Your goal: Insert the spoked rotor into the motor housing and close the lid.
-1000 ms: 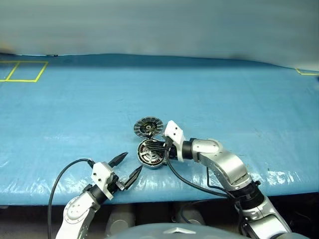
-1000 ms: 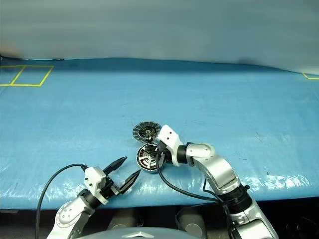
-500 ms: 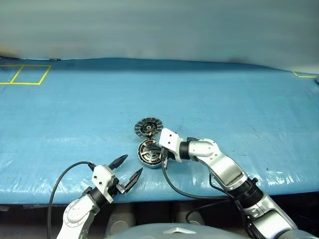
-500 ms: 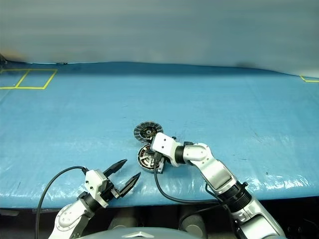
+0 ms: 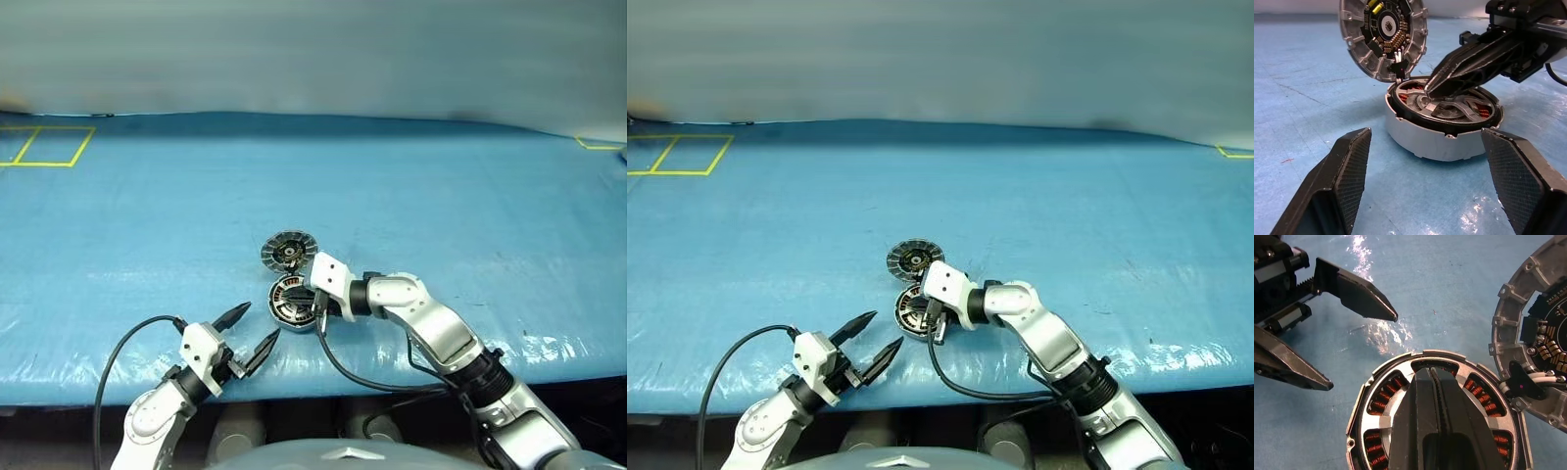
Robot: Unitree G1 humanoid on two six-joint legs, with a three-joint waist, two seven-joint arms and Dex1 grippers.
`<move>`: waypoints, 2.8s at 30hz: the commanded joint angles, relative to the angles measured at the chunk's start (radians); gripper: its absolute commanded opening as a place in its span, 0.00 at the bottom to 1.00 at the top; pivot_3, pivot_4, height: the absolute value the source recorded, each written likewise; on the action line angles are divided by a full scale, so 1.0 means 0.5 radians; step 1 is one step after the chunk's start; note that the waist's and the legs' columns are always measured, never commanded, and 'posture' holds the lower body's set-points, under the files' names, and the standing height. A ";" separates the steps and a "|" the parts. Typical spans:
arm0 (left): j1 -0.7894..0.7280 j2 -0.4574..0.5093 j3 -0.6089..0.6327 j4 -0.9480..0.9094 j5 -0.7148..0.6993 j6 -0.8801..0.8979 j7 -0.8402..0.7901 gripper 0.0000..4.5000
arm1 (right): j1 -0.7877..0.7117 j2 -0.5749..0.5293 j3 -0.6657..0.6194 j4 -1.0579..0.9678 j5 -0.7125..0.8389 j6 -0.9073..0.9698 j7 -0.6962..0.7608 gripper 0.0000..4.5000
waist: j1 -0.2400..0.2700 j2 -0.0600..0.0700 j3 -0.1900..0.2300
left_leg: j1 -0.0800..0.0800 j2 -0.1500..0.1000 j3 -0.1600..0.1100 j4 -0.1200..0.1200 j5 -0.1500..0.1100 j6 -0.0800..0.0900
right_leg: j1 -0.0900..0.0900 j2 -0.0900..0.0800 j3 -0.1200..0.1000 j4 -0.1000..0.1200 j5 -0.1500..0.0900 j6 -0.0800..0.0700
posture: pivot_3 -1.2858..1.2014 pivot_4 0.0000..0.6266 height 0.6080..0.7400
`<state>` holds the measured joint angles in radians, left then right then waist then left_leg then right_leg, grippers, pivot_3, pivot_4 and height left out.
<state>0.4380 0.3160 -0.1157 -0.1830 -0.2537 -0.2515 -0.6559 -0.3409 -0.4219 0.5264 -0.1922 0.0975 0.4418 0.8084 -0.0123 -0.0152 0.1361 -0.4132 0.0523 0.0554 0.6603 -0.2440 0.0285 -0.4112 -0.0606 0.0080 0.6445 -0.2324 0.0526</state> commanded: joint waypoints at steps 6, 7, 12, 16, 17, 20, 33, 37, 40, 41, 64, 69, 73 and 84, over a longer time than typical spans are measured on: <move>-0.060 -0.017 0.005 -0.036 0.000 0.042 0.061 0.85 | -0.097 -0.295 0.360 0.125 -0.709 -0.248 -0.026 0.00 | 0.001 0.006 -0.011 | 0.003 0.003 0.002 0.004 0.001 -0.002 | 0.001 -0.004 0.000 0.001 -0.001 0.005 | 0.52 0.24 1.00; -0.058 -0.018 -0.001 -0.045 0.001 0.048 0.069 0.85 | -0.089 -0.294 0.347 0.090 -0.668 -0.224 0.010 0.00 | 0.009 0.006 -0.015 | 0.003 0.002 0.003 0.004 0.001 -0.002 | 0.001 -0.006 0.000 0.000 -0.001 0.005 | 0.52 0.24 1.00; -0.054 -0.028 -0.029 -0.083 0.010 0.070 0.097 0.85 | -0.162 -0.372 0.444 0.126 -0.988 -0.341 -0.001 0.00 | 0.021 0.008 -0.021 | 0.003 -0.001 0.004 0.004 0.001 -0.001 | 0.002 -0.011 0.000 -0.001 -0.001 0.005 | 0.52 0.24 1.00; -0.049 -0.036 -0.053 -0.105 0.021 0.082 0.107 0.85 | -0.029 -0.242 0.233 -0.017 -0.599 -0.230 0.117 0.00 | 0.028 0.006 -0.022 | 0.002 -0.001 0.003 0.003 0.001 -0.001 | 0.002 -0.011 -0.001 -0.001 -0.001 0.004 | 0.52 0.24 1.00; -0.047 -0.038 -0.056 -0.111 0.024 0.088 0.110 0.85 | 0.016 -0.177 0.132 -0.044 -0.463 -0.167 0.115 0.00 | 0.030 0.005 -0.022 | 0.002 -0.001 0.003 0.003 0.001 -0.001 | 0.002 -0.011 -0.001 -0.001 -0.001 0.004 | 0.52 0.24 1.00; -0.044 -0.039 -0.069 -0.126 0.036 0.102 0.118 0.85 | 0.084 -0.039 -0.126 -0.130 -0.120 -0.002 0.158 0.00 | 0.026 0.003 -0.019 | 0.000 0.001 0.002 0.001 0.000 0.000 | 0.001 -0.010 -0.002 -0.002 0.004 -0.004 | 0.52 0.24 1.00; -0.095 -0.024 -0.111 -0.238 0.042 0.246 0.158 0.85 | 0.027 0.069 -0.226 -0.011 -0.107 0.103 -0.127 0.00 | 0.001 0.003 -0.003 | -0.008 0.001 0.003 -0.003 -0.001 -0.001 | -0.010 -0.002 -0.002 -0.003 0.004 -0.004 | 0.52 0.24 1.00; -0.110 -0.017 -0.125 -0.227 0.051 0.270 0.159 0.85 | 0.027 0.048 -0.151 0.201 -0.290 -0.040 -0.252 0.00 | 0.001 0.002 -0.003 | -0.006 -0.004 0.003 -0.003 -0.001 -0.001 | -0.008 -0.001 -0.002 -0.004 0.003 -0.004 | 0.52 0.24 1.00; -0.116 -0.024 -0.120 -0.227 0.049 0.272 0.173 0.85 | 0.053 0.011 -0.097 0.204 -0.340 -0.091 -0.209 0.00 | 0.001 0.002 -0.003 | -0.004 -0.003 0.003 -0.003 -0.001 -0.001 | -0.006 0.000 -0.002 -0.003 0.003 -0.004 | 0.52 0.24 1.00; -0.113 -0.027 -0.112 -0.234 0.036 0.276 0.177 0.85 | 0.058 -0.012 -0.067 0.195 -0.383 -0.112 -0.203 0.00 | 0.001 0.002 -0.003 | -0.004 -0.003 0.003 -0.003 -0.001 -0.001 | -0.006 0.000 -0.002 -0.003 0.003 -0.004 | 0.52 0.24 1.00; -0.105 -0.004 -0.126 -0.509 0.029 0.528 0.254 0.85 | 0.093 0.164 -0.203 -0.152 0.100 -0.041 0.041 0.00 | 0.001 0.002 0.008 | -0.004 -0.001 0.005 -0.004 -0.002 -0.001 | -0.007 -0.001 0.001 -0.004 0.003 -0.004 | 0.52 0.24 1.00; -0.097 0.019 0.007 -0.497 0.017 0.523 0.310 0.85 | -0.019 0.140 -0.065 0.066 -0.134 -0.099 -0.030 0.00 | -0.004 0.002 0.008 | -0.003 0.000 0.004 -0.004 -0.001 -0.002 | -0.007 0.004 0.000 -0.002 0.004 -0.004 | 0.52 0.24 1.00; -0.072 0.059 0.083 -0.481 -0.001 0.509 0.282 0.85 | -0.087 0.118 0.036 0.166 -0.268 -0.116 -0.016 0.00 | -0.002 0.003 0.008 | -0.003 0.000 0.004 -0.004 -0.001 -0.002 | -0.007 0.004 -0.001 -0.002 0.003 -0.004 | 0.52 0.24 1.00; -0.065 0.033 0.113 -0.382 0.005 0.432 0.250 0.85 | -0.053 0.049 0.151 0.215 -0.376 -0.072 0.103 0.00 | 0.003 0.000 -0.002 | 0.004 0.003 0.005 0.001 0.000 -0.004 | 0.001 0.000 0.000 0.000 0.004 -0.003 | 0.52 0.24 1.00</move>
<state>0.4090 0.3355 -0.0561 -0.3731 -0.2464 -0.0131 -0.5251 -0.4028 -0.3795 0.5868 -0.1246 -0.1016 0.3332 0.8175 -0.0109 -0.0153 0.1353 -0.4110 0.0557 0.0578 0.6608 -0.2441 0.0268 -0.4107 -0.0614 0.0079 0.6445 -0.2304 0.0507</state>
